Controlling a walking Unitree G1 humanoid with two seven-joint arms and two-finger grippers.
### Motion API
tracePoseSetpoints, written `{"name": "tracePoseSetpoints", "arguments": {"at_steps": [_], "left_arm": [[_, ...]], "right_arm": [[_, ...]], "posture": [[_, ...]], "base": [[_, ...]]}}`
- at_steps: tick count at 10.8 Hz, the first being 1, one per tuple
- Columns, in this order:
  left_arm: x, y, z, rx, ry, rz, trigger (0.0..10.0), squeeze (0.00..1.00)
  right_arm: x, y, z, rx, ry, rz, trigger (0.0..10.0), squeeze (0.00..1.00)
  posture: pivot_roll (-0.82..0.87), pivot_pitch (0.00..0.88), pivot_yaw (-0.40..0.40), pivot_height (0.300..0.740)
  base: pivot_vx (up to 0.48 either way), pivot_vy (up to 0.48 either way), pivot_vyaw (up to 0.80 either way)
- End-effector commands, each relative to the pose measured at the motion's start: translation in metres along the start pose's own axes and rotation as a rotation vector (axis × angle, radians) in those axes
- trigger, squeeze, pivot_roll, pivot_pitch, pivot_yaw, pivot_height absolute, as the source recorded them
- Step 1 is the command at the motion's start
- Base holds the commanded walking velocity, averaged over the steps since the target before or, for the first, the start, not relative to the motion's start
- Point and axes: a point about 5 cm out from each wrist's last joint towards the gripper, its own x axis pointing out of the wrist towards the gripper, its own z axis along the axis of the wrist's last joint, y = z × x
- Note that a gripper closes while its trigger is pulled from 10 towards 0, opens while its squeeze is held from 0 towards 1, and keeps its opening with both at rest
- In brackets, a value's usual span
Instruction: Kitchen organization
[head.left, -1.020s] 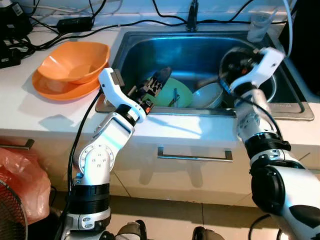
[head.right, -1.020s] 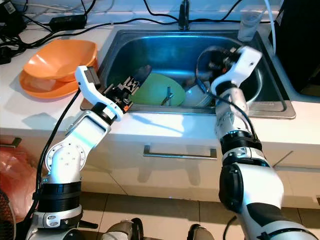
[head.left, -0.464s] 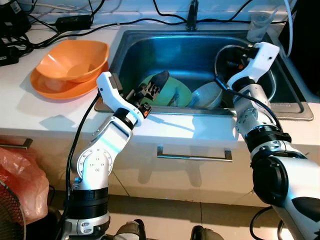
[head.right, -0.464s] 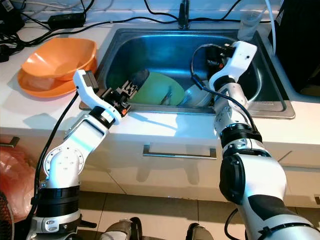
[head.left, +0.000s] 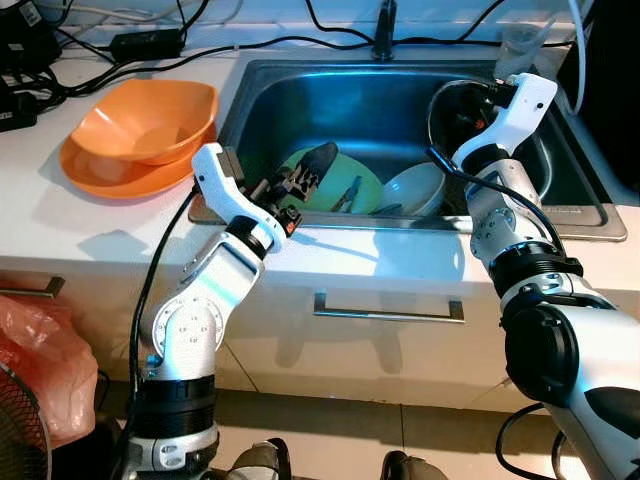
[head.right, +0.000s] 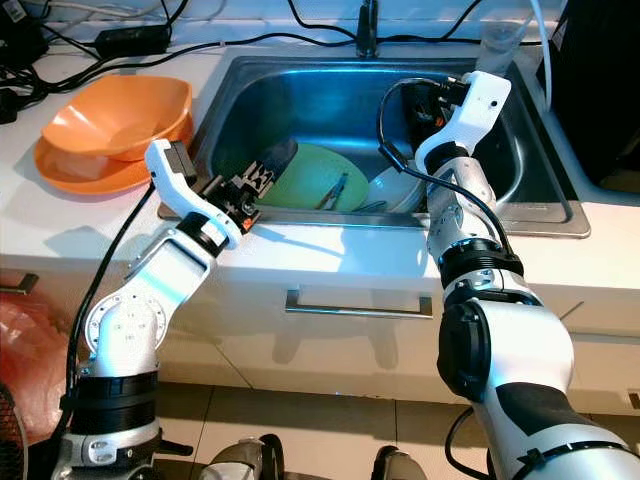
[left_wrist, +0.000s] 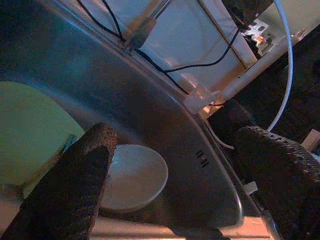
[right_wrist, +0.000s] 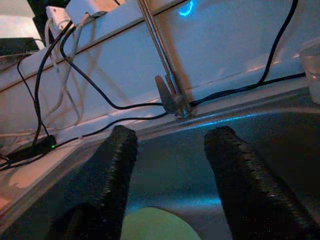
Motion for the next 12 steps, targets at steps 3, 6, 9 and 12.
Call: {"name": "tracePoseSetpoints", "arguments": {"at_steps": [3, 6, 9, 12], "left_arm": [[0.007, 0.01, 0.022, 0.152, -0.061, 0.02, 10.0, 1.0], [0.015, 0.035, 0.043, 0.497, -0.061, 0.121, 10.0, 1.0], [0.014, 0.059, 0.072, 0.821, -0.061, 0.214, 10.0, 1.0], [0.01, 0.076, 0.084, 1.092, 0.033, 0.275, 10.0, 0.25]], "right_arm": [[-0.003, 0.009, -0.011, 0.017, 0.01, 0.049, 10.0, 1.0], [-0.01, 0.022, -0.023, 0.027, 0.015, 0.145, 10.0, 1.0], [-0.028, 0.032, -0.031, 0.031, 0.014, 0.248, 10.0, 0.55], [-0.051, 0.023, -0.039, 0.037, 0.055, 0.237, 10.0, 0.0]], "posture": [[0.09, 0.127, 0.053, 0.74], [0.06, 0.105, 0.036, 0.74], [0.05, 0.093, 0.025, 0.74], [0.04, 0.089, 0.025, 0.74]], "base": [[0.0, 0.0, 0.0], [0.0, 0.0, 0.0], [0.0, 0.0, 0.0], [0.0, 0.0, 0.0]]}}
